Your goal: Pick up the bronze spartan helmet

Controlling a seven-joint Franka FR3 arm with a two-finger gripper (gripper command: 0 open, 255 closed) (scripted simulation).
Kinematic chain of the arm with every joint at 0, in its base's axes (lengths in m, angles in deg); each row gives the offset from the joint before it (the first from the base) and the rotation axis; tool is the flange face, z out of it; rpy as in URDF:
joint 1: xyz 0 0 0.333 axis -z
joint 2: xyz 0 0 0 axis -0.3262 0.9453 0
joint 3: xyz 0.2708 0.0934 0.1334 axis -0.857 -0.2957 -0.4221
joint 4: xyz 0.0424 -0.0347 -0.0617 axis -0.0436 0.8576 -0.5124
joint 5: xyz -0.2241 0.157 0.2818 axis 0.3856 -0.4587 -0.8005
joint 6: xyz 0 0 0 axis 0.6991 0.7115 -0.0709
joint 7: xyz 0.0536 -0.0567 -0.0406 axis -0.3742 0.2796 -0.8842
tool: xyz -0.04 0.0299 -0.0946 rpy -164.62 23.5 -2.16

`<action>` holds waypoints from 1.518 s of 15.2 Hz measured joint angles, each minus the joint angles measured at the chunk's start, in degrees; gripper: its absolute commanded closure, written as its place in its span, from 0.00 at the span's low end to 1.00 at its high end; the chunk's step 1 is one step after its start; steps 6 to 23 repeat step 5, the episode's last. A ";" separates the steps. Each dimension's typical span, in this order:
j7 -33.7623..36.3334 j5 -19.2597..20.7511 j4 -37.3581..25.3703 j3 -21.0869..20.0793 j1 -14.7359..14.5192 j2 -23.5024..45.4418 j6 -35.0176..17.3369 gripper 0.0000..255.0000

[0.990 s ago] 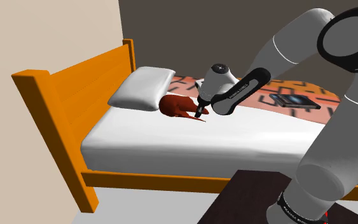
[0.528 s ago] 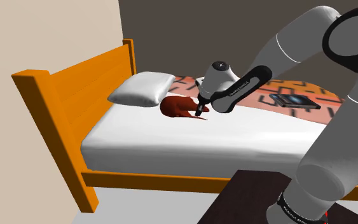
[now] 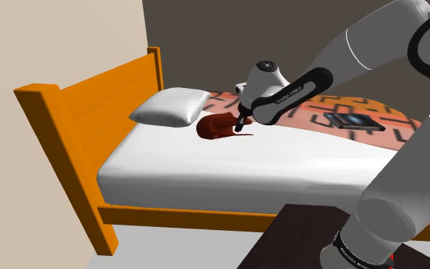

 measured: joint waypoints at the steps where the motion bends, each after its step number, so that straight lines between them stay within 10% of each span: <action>1: -0.62 -0.61 -0.32 0.06 -0.14 -0.47 0.78 1.00; 23: -2.17 -2.23 -1.46 0.12 -0.63 -2.06 3.49 1.00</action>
